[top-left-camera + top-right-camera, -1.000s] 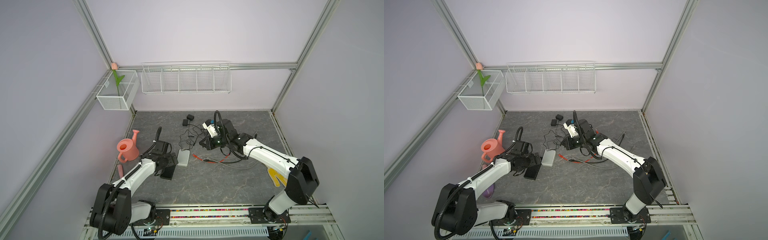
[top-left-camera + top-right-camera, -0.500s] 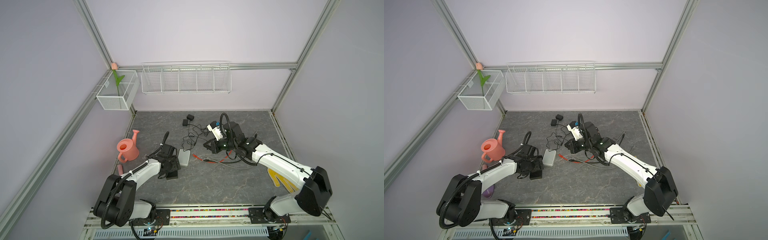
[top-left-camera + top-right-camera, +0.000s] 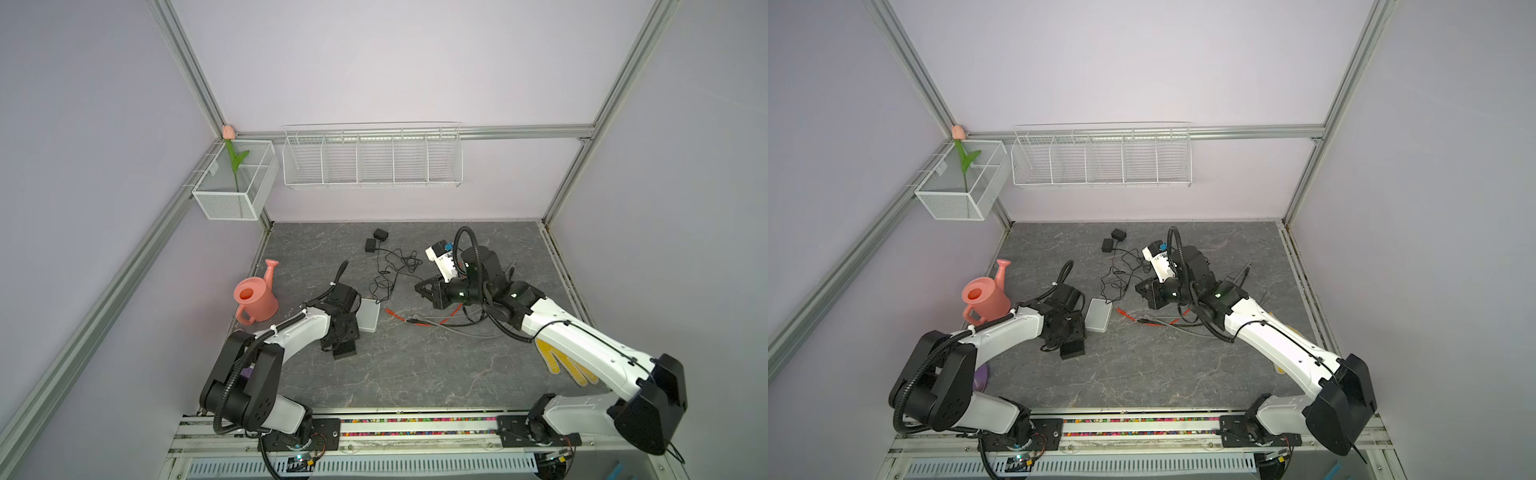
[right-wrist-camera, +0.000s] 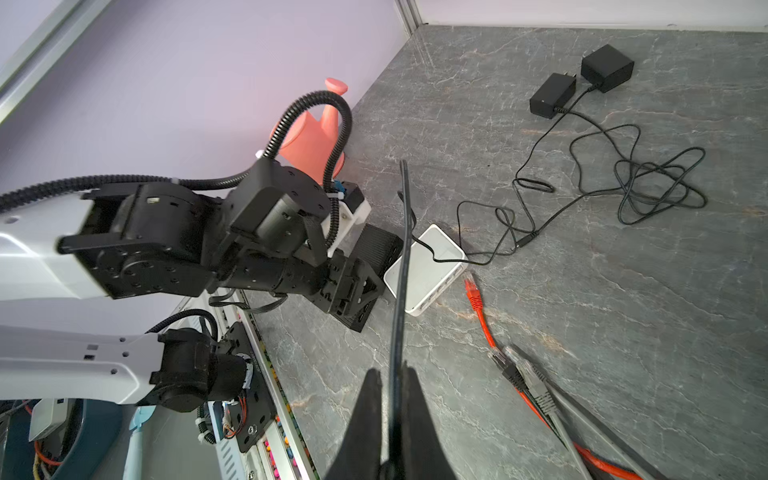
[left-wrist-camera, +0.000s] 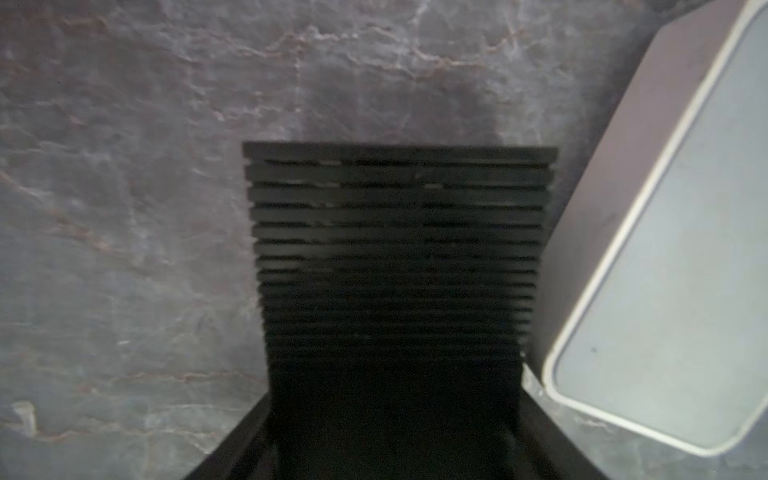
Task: Insert the plug into the switch port
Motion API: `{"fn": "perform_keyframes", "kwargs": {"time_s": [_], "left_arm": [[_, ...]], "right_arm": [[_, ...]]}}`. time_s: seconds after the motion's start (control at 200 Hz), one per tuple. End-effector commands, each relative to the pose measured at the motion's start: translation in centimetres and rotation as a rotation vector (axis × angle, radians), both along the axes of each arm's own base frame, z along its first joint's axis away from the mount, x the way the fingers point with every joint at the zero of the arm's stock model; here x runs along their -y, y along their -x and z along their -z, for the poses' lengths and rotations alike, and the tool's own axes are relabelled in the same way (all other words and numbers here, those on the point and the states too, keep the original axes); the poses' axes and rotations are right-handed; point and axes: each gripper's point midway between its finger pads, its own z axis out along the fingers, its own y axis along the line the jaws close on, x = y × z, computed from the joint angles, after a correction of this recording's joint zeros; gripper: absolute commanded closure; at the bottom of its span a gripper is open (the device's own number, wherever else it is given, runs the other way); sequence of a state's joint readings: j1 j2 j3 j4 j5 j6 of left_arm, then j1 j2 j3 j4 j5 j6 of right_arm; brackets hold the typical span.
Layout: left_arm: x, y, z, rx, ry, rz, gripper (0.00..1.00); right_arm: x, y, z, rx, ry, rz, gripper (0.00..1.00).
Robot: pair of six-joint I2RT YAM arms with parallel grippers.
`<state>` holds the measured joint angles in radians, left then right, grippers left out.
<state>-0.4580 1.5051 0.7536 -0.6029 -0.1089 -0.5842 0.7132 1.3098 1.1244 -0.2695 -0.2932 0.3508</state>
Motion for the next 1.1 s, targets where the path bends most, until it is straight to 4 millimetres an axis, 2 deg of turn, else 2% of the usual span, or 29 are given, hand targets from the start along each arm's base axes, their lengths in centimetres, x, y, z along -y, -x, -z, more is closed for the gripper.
{"fn": "perform_keyframes", "kwargs": {"time_s": [0.0,0.1,0.195,0.26,0.35,0.455,0.515,0.56,0.6,0.65,0.73,0.8,0.925,1.095], "left_arm": [[-0.3,3.5,3.4,-0.162,-0.041,0.009,0.29],[-0.2,3.5,3.5,-0.162,-0.051,0.012,0.38],[-0.2,3.4,3.2,-0.155,-0.054,0.018,0.68],[-0.3,3.0,1.9,-0.12,-0.059,0.021,0.81],[-0.3,1.8,-2.2,-0.001,-0.033,0.007,0.88],[0.4,0.5,-9.6,0.206,0.029,0.052,0.93],[1.0,0.9,-12.8,0.283,0.041,0.11,0.95],[1.6,1.7,-13.8,0.285,0.054,0.149,0.96],[2.6,2.6,-13.8,0.268,0.068,0.187,0.98],[4.5,4.1,-12.8,0.232,0.08,0.259,0.99],[7.7,6.8,-10.2,0.163,0.051,0.39,0.99],[9.1,8.6,-8.0,0.093,-0.05,0.501,1.0],[9.7,9.3,-5.2,0.006,-0.18,0.578,1.0],[11.9,9.2,-3.7,-0.031,-0.177,0.676,1.0]], "right_arm": [[0.7,0.3,-0.5,0.021,-0.003,0.014,0.94],[1.0,0.5,-0.7,0.028,-0.002,0.016,0.94],[1.2,0.7,-0.9,0.033,-0.005,0.019,0.94],[1.5,0.9,-0.9,0.037,-0.005,0.022,0.93],[1.9,1.0,-1.0,0.044,0.005,0.032,0.93],[2.3,1.0,-1.3,0.052,0.011,0.039,0.93],[2.5,1.0,-1.7,0.062,0.016,0.043,0.94],[3.0,0.7,-2.0,0.073,0.03,0.065,0.93],[3.5,0.5,-2.3,0.086,0.036,0.083,0.93],[4.3,0.0,-2.7,0.099,0.047,0.12,0.94],[5.6,-0.8,-3.3,0.099,0.055,0.169,0.94],[6.5,-1.3,-3.6,0.091,0.054,0.197,0.93],[7.5,-1.7,-3.7,0.072,0.045,0.22,0.93],[8.1,-1.4,-3.0,0.058,0.049,0.227,0.94]]}}
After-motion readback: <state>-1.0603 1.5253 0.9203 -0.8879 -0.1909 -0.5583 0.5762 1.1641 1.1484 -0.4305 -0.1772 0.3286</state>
